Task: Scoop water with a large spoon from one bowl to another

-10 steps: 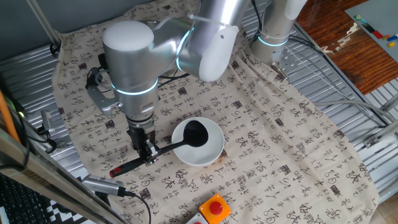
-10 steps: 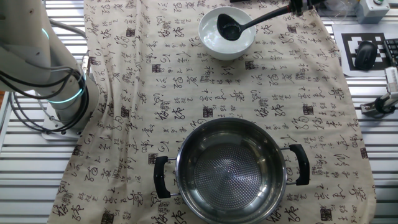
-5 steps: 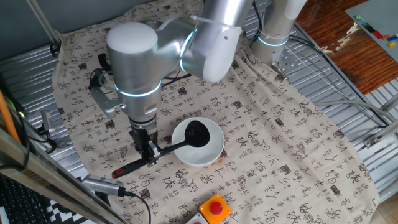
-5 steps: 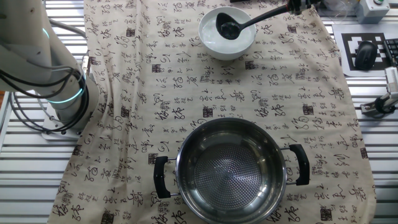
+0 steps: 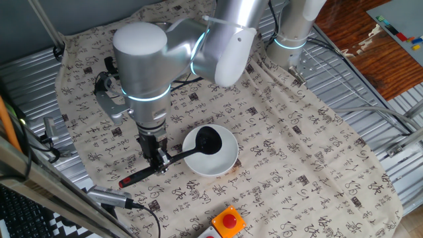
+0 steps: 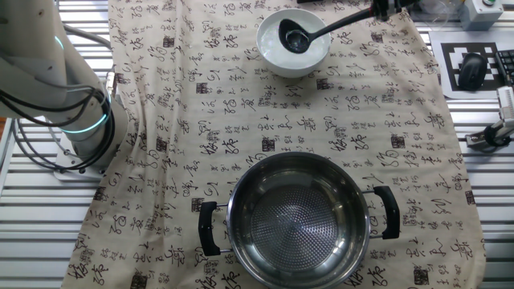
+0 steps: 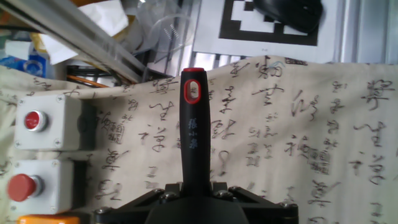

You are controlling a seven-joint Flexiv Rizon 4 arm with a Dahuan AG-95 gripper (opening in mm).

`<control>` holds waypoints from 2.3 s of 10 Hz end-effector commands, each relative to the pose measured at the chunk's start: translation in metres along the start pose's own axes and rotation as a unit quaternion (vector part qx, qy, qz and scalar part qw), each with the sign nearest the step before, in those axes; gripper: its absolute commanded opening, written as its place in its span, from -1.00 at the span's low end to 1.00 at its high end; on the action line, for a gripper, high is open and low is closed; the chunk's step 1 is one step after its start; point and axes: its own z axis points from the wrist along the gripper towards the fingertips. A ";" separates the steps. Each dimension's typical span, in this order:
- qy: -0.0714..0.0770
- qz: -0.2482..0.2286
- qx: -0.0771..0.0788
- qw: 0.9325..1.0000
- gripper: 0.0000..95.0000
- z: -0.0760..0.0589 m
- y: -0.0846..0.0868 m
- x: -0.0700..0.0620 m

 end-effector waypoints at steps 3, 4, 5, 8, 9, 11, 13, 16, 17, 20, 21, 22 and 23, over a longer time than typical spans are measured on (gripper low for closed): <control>-0.001 0.007 0.003 1.000 -1.00 0.002 -0.002 0.000; -0.001 0.011 0.004 1.000 -1.00 0.003 0.001 -0.001; -0.001 0.012 0.005 1.000 -1.00 0.003 0.001 -0.001; -0.001 0.004 0.004 1.000 -1.00 0.002 -0.004 0.001; -0.002 0.007 0.004 1.000 -1.00 0.003 -0.002 -0.001; -0.002 0.008 0.004 1.000 -1.00 0.004 -0.004 -0.001; -0.001 0.008 0.003 1.000 -1.00 0.005 -0.001 -0.002; 0.000 0.010 0.007 1.000 -1.00 0.005 0.003 -0.003; 0.000 0.009 0.007 1.000 -1.00 0.005 0.003 -0.002; 0.000 0.006 0.007 1.000 -1.00 0.005 0.003 -0.002; 0.000 0.007 0.007 1.000 -1.00 0.005 0.003 -0.002; 0.000 0.007 0.007 1.000 -1.00 0.005 0.003 -0.002; 0.000 0.006 0.007 1.000 -1.00 0.005 0.003 -0.002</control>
